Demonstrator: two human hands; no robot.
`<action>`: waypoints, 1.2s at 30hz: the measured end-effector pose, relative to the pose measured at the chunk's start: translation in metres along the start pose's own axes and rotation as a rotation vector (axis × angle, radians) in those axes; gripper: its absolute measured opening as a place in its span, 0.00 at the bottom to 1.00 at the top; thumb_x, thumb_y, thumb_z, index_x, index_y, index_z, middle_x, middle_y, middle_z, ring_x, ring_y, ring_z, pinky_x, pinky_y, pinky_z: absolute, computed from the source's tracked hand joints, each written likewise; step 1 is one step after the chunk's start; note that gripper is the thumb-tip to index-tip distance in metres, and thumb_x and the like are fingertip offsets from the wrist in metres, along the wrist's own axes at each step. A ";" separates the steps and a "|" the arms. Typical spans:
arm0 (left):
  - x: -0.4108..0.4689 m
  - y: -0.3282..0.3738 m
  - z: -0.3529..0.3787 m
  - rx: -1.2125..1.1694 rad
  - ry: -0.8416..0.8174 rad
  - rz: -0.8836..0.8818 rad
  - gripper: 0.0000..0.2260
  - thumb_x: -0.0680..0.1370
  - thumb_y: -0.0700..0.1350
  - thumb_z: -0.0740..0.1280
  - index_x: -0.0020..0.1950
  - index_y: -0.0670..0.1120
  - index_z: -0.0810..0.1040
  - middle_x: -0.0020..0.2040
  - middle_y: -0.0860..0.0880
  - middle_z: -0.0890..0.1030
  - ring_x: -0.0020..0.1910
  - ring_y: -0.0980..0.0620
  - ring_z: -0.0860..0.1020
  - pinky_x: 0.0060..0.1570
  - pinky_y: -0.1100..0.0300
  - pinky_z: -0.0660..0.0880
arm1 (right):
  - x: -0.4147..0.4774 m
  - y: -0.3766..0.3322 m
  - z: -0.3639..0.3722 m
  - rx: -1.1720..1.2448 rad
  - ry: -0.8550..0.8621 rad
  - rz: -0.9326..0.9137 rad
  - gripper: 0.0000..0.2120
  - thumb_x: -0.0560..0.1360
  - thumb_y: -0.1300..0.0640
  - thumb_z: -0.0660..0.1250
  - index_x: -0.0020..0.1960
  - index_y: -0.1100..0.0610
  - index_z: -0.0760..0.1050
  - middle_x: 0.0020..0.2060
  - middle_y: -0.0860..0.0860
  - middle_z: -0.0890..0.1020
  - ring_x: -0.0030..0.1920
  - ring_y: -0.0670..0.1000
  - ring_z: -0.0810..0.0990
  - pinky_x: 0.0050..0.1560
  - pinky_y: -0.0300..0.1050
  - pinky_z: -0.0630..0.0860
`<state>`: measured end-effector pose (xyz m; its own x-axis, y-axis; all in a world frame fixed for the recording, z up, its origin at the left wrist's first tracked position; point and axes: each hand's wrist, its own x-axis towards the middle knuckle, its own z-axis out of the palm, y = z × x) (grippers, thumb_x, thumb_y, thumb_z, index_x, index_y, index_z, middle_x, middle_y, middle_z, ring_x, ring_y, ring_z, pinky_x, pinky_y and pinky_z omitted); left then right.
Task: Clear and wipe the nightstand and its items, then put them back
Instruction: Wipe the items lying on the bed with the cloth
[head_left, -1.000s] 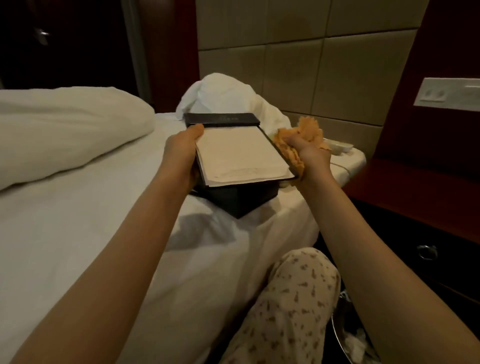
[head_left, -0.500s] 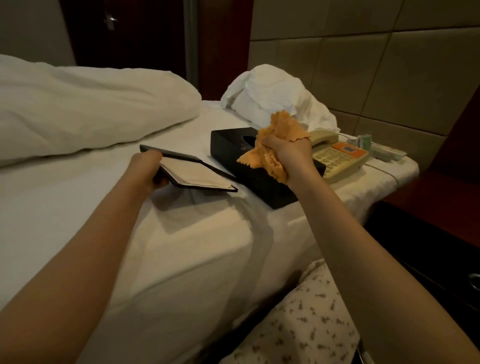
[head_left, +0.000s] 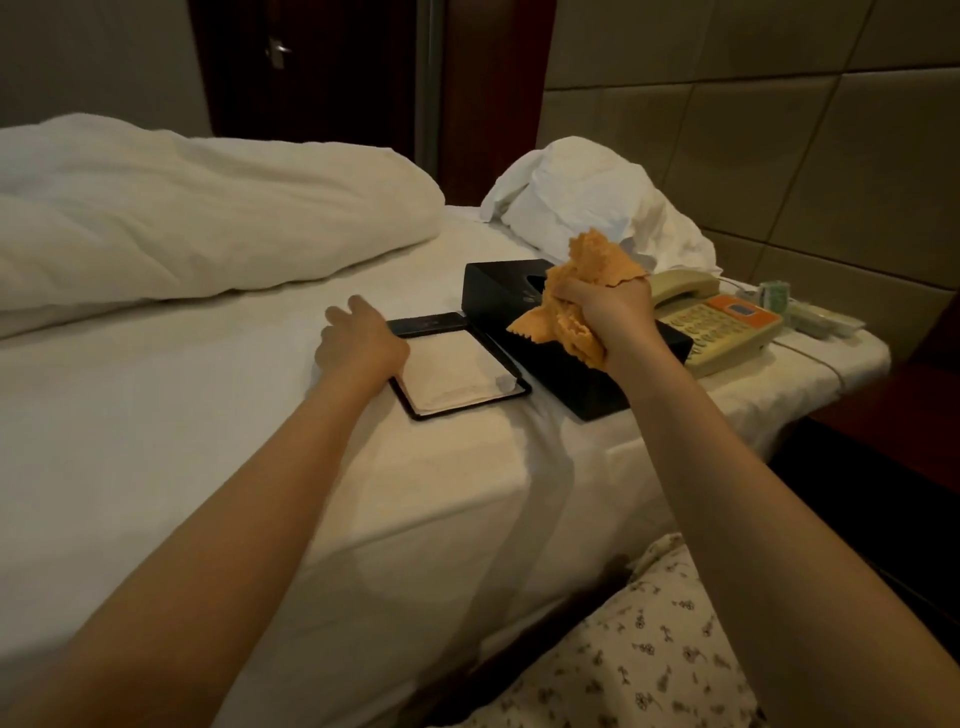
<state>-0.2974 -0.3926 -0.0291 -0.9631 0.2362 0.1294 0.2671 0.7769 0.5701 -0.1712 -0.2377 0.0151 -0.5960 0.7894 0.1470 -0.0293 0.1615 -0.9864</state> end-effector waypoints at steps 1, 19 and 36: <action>-0.003 0.004 -0.001 -0.001 0.012 0.037 0.22 0.76 0.41 0.62 0.68 0.39 0.62 0.65 0.38 0.65 0.63 0.38 0.68 0.57 0.50 0.69 | 0.001 0.000 0.000 -0.002 -0.007 0.002 0.21 0.71 0.58 0.71 0.63 0.56 0.73 0.54 0.55 0.80 0.51 0.56 0.81 0.56 0.57 0.78; -0.086 0.150 0.022 -1.051 -0.691 0.340 0.22 0.78 0.48 0.65 0.69 0.45 0.64 0.60 0.45 0.75 0.52 0.49 0.79 0.42 0.62 0.77 | -0.029 -0.017 -0.110 0.611 -0.133 -0.086 0.08 0.78 0.58 0.56 0.50 0.56 0.73 0.42 0.51 0.78 0.44 0.50 0.78 0.45 0.43 0.77; -0.179 0.230 0.140 -0.730 -0.962 0.578 0.06 0.78 0.44 0.62 0.42 0.51 0.73 0.38 0.52 0.74 0.38 0.55 0.73 0.35 0.63 0.69 | -0.105 0.049 -0.283 0.032 0.494 0.352 0.07 0.75 0.60 0.60 0.39 0.58 0.72 0.33 0.54 0.75 0.33 0.51 0.74 0.34 0.42 0.70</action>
<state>-0.0583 -0.1743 -0.0345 -0.2313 0.9716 0.0504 0.2550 0.0105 0.9669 0.1169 -0.1451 -0.0279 -0.1317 0.9749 -0.1793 0.0727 -0.1709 -0.9826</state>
